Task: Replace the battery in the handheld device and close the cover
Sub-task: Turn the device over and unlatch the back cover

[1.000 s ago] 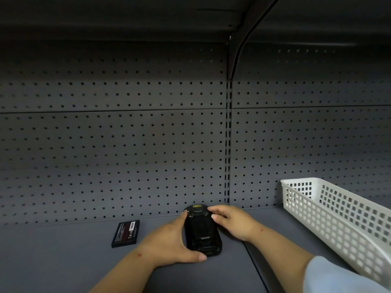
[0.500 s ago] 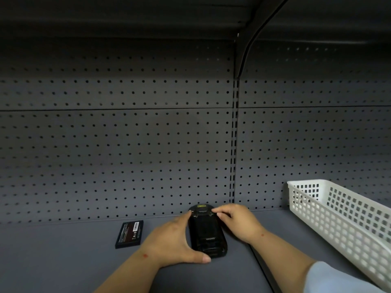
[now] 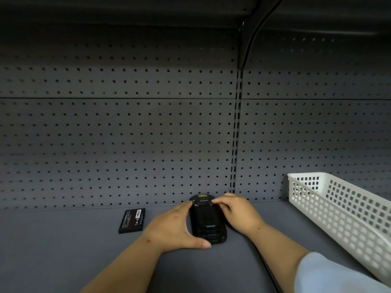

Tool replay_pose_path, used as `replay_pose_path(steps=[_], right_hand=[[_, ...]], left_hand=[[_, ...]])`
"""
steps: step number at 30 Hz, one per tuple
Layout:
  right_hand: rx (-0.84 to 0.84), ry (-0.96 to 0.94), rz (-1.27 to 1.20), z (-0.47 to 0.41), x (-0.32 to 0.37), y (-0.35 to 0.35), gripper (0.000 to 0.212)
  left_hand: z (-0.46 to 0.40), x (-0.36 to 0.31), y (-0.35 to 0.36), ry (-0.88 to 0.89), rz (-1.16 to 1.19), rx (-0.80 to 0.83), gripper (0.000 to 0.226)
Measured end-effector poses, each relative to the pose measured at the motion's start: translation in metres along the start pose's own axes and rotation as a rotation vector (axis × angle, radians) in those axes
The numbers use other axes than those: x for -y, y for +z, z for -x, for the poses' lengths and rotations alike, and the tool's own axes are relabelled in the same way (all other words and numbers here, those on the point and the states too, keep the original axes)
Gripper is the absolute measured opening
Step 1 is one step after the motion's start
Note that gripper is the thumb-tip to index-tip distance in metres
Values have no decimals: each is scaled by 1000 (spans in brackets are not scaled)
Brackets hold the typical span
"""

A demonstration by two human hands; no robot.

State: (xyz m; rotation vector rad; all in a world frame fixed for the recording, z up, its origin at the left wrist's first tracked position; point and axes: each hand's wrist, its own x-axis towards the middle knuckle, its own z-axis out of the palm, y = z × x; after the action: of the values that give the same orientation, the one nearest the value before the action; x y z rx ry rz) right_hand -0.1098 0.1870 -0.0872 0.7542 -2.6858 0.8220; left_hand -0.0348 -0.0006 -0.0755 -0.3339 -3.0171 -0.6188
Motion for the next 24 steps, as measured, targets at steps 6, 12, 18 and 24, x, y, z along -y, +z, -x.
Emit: replay_pose_path(steps=[6, 12, 18, 24], right_hand=[[-1, -6, 13, 1, 1, -1, 31], [0, 19, -2, 0, 1, -1, 29], [-3, 18, -18, 0, 0, 0, 29], [-4, 9, 19, 0, 1, 1, 29]], left_hand=[[2, -2, -1, -16, -14, 3, 108], [4, -3, 0, -15, -9, 0, 103], [0, 2, 3, -27, -15, 21, 112], [-2, 4, 4, -28, -2, 38, 113]])
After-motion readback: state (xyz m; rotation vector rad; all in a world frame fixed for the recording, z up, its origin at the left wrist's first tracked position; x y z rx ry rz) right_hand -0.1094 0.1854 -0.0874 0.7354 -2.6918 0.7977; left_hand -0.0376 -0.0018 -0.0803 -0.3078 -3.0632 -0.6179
